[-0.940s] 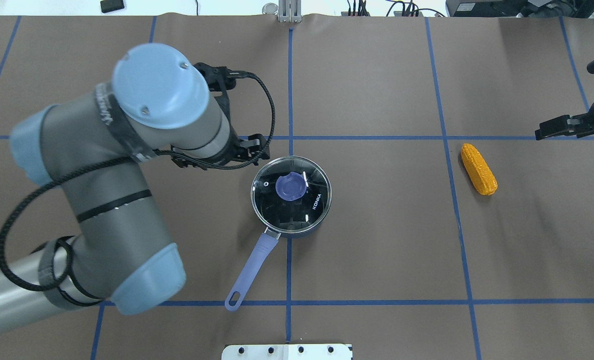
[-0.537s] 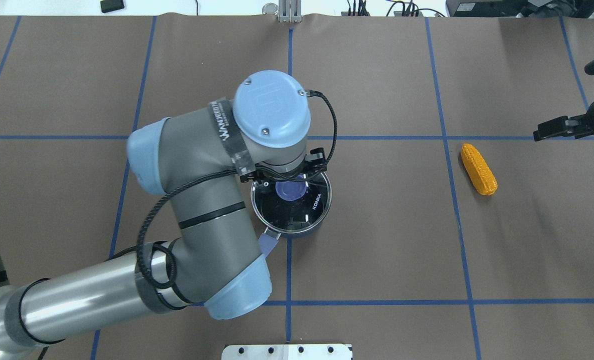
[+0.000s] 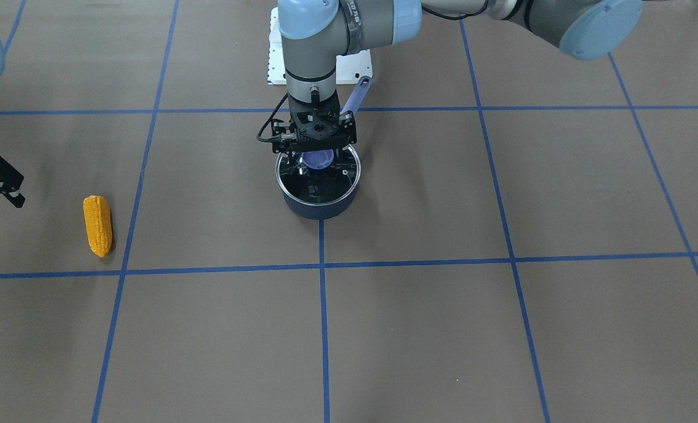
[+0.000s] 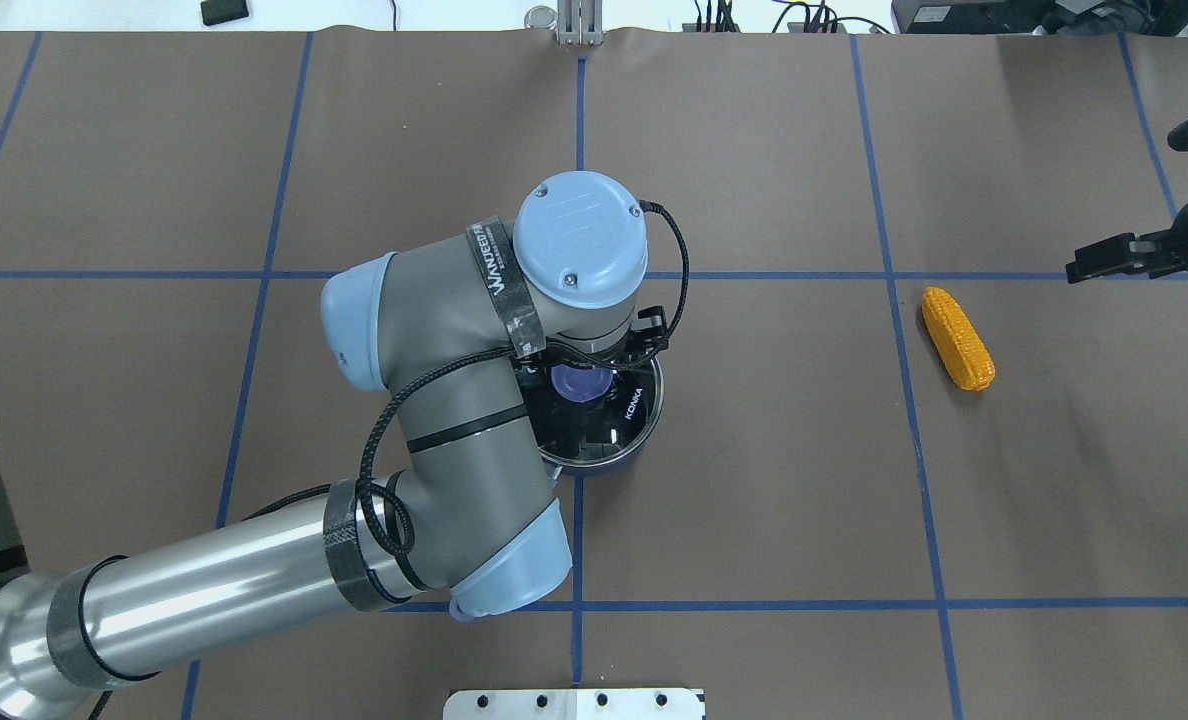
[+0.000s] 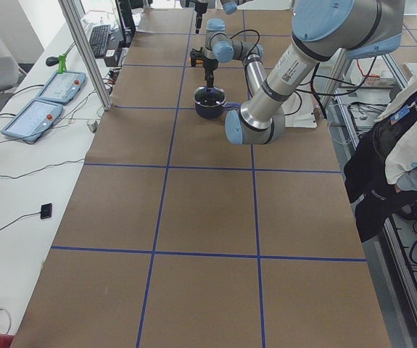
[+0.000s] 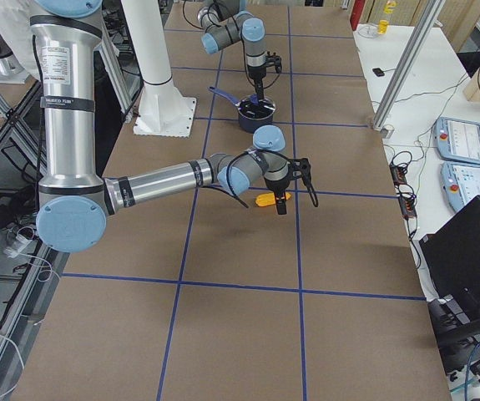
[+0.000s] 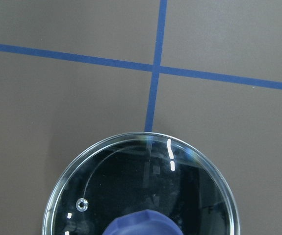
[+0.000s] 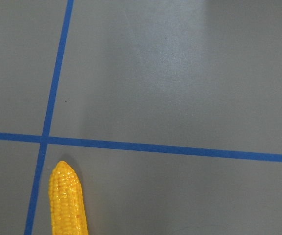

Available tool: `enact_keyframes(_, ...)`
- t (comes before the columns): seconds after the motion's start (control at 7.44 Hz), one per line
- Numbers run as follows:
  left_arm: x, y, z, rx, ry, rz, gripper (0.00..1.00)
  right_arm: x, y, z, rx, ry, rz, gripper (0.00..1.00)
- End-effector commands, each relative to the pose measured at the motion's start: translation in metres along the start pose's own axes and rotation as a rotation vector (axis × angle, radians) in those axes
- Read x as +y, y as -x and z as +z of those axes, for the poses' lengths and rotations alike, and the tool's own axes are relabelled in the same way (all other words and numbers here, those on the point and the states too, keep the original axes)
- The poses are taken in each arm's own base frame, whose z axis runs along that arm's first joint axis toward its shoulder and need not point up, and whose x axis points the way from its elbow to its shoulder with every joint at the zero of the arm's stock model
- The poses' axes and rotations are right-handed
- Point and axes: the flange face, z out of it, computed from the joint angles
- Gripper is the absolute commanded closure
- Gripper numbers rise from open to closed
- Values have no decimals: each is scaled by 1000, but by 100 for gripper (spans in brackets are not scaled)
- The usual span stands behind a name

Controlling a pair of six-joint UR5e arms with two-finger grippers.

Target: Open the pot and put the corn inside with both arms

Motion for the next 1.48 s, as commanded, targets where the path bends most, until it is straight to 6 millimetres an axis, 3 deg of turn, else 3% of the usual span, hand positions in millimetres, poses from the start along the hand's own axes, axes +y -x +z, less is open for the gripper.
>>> enact_keyframes(0.0,1,2,7,1,2,3,1,0,0,1,4,0,0,0)
enact_keyframes(0.13,6,1,9,-1,8,8,3,0,-1,2,4,0,0,0)
enact_keyframes(0.27,8,0,9,-1,9,10,22,0,-1,2,6,0,1,0)
enact_keyframes(0.4,8,0,9,-1,9,10,56,0,0,2,4,1,-1,0)
enact_keyframes(0.67,9,0,-1,11,6,12,91,-1,1,0,1,-3,-2,0)
enact_keyframes(0.81,6,3,-16,27,-4,10,100,-1,1,0,1,-3,-3,0)
enact_keyframes(0.94,-3,11,-38,20,-17,7,100,-1,2,0,1,-4,-3,0)
enact_keyframes(1.07,-13,31,-64,2,-34,75,100,-1,2,0,0,-3,-4,0)
enact_keyframes(1.34,-41,136,-74,-34,-83,258,100,-1,3,0,-1,-4,-5,0)
